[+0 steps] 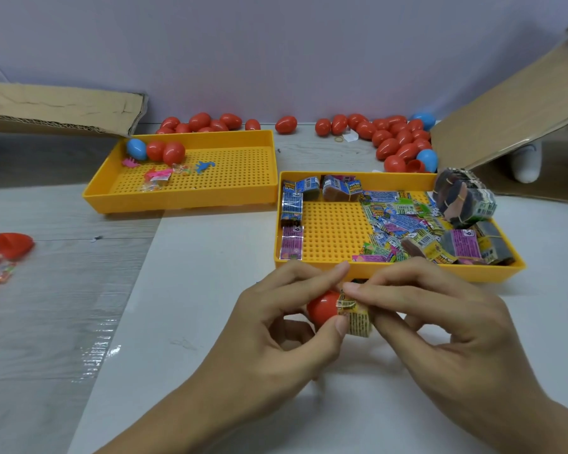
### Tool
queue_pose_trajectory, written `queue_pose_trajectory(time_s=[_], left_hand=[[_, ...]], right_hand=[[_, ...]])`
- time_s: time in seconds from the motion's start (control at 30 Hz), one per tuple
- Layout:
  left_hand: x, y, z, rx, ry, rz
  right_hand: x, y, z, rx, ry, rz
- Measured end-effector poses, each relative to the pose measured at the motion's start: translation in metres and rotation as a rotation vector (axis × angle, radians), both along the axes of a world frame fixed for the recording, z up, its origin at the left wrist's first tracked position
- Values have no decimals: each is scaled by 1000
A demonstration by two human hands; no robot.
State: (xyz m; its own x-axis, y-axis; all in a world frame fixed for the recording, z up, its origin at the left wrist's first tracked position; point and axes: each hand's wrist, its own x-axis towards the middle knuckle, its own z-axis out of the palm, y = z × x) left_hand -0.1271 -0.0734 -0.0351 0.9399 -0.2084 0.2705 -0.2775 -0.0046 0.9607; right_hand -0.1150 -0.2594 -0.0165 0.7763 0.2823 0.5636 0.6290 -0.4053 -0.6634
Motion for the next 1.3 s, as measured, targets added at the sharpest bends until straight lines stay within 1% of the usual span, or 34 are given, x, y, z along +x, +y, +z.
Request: queue_pose_trajectory(time_s=[0.07, 0.17, 0.23, 0.3, 0.4, 0.53, 0.63, 0.8, 0.87, 0.93, 0.97, 1.0, 1.03, 1.13, 1.3], left_hand=[[-1, -1, 0, 0, -43, 32], [-2, 0, 0, -12, -104, 93], [-1, 1, 1, 9, -165, 123], [-2, 0, 2, 34, -233, 148], [-2, 0, 3, 43, -283, 165], [-3, 1, 4, 82, -307, 143], [-4, 0, 3, 123, -350, 160], [-5, -4, 4, 164, -407, 177], [-4, -2, 6, 179, -398, 178], [-2, 0, 9, 201, -352, 129], [-1, 0, 9, 222, -349, 102], [-1, 0, 9, 239, -373, 108], [-2, -1, 8, 246, -415, 138], [-5, -5, 5, 260, -492, 165], [-3, -3, 2, 295, -459, 159]], right_hand=[[-1, 1, 0, 22, 39, 0], [-3, 0, 2, 84, 174, -30], [-4, -1, 3, 98, 218, -56], [-4, -1, 6, 98, 259, -43], [-3, -1, 11, 101, 347, -4], [0, -1, 16, 353, 615, 96], [6, -4, 18, 442, 788, 178], [9, -7, 17, 608, 1151, 369], [10, -8, 17, 673, 1236, 448], [10, -8, 19, 758, 1316, 520], [10, -8, 19, 808, 1359, 523], [9, -8, 19, 830, 1383, 498], [9, -7, 19, 807, 1377, 454], [6, -3, 17, 650, 1274, 342], [4, -1, 15, 640, 1281, 292]])
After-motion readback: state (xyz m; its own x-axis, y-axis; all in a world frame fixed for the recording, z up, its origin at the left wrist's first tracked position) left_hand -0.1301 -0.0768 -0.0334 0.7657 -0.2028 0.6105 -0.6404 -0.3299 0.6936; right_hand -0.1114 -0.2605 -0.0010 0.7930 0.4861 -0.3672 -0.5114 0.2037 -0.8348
